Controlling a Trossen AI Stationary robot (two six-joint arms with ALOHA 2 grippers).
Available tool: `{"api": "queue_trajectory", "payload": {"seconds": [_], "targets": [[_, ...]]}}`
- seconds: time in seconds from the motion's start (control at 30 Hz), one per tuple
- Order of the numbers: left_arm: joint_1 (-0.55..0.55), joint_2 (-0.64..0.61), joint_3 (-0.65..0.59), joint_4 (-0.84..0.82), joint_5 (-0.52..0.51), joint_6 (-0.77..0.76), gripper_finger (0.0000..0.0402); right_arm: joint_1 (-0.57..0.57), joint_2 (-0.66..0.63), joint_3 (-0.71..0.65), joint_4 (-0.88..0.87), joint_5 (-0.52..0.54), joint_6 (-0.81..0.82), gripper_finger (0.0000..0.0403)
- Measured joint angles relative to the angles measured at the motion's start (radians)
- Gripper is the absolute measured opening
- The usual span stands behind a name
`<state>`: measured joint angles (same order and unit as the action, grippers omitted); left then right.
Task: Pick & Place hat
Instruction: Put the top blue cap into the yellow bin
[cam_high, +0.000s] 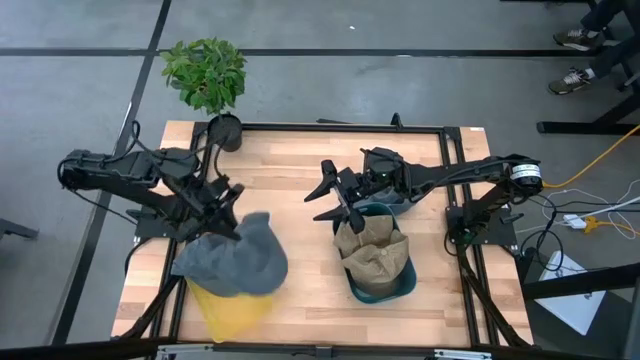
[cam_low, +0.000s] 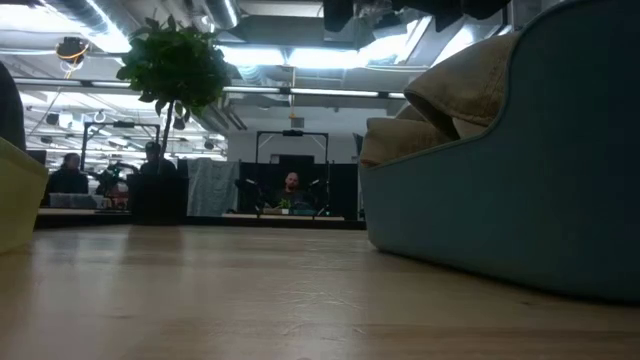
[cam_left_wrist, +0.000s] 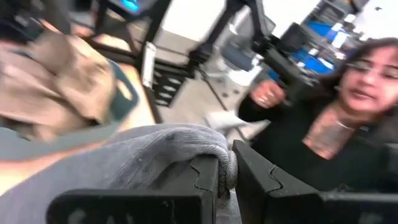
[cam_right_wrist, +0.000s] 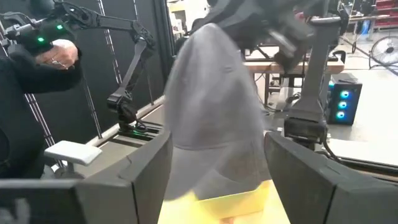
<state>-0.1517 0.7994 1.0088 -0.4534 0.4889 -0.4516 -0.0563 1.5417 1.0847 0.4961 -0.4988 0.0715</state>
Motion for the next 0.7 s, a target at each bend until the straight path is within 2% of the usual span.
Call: {"api": "queue_trajectory", "payload": {"seconds": [0.17, 0.33, 0.53, 0.7], "targets": [[-0.120, 0.000, 0.000, -0.018, -0.028, -0.095, 0.0026, 0.000, -0.011, 0.000, -0.040, -0.001, 0.002, 0.0252], [-0.235, 0.001, 0.000, -0.146, -0.051, -0.189, 0.0026, 0.000, -0.034, 0.000, -0.113, -0.002, -0.003, 0.0252], [-0.354, 0.002, -0.020, -0.151, -0.054, -0.394, 0.0026, 0.000, -0.035, 0.000, -0.133, -0.001, -0.022, 0.0252], [-0.432, 0.002, -0.020, -0.149, -0.198, -0.502, 0.0026, 0.000, -0.035, 0.000, -0.143, 0.000, -0.031, 0.0252]]}}
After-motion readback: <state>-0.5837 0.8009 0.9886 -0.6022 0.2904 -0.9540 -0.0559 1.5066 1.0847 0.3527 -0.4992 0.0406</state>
